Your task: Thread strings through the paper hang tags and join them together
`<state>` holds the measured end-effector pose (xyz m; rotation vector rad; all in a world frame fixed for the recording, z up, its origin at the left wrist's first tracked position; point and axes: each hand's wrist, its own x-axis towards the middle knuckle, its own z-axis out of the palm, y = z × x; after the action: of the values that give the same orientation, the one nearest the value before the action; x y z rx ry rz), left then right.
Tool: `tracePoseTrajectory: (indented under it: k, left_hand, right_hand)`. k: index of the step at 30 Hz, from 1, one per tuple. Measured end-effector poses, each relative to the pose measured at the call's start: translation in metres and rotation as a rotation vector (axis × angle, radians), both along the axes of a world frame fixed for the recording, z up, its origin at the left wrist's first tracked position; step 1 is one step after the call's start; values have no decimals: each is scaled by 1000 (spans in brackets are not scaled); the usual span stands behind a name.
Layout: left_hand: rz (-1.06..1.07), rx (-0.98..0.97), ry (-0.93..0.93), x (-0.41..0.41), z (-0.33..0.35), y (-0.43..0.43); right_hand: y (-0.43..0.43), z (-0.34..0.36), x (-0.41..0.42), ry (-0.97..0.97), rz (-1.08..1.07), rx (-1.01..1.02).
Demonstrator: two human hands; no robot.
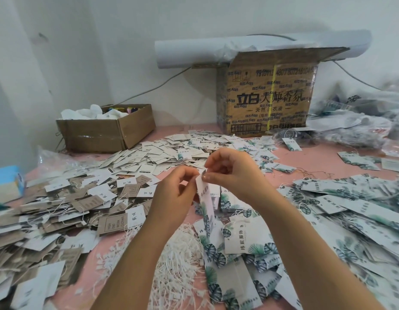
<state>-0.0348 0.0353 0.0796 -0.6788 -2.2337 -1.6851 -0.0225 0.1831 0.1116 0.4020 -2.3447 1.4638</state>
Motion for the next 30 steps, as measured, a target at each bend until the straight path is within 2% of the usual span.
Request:
tracePoseTrajectory:
  k: [5, 7, 11, 13, 20, 26, 30]
  left_hand:
    - [92, 23, -27, -2, -1, -2]
    - [118, 170, -108, -3, 0, -5]
    - [-4, 611, -332, -6, 7, -12]
    - [-48, 713, -407, -7, 9, -15]
    - [-15, 759, -467, -10, 6, -12]
    - [-3, 662, -443, -12, 2, -9]
    - [-70, 638, -413, -10, -1, -8]
  right_hand:
    - [3, -3, -1, -113, 42, 130]
    - [10, -4, -2, -158, 13, 197]
    - [28, -5, -4, -209, -69, 189]
    - [35, -7, -5, -231, -102, 149]
    - [39, -8, -5, -237, -143, 45]
    - [39, -8, -7, -125, -236, -184]
    - [34, -6, -6, -34, -195, -204]
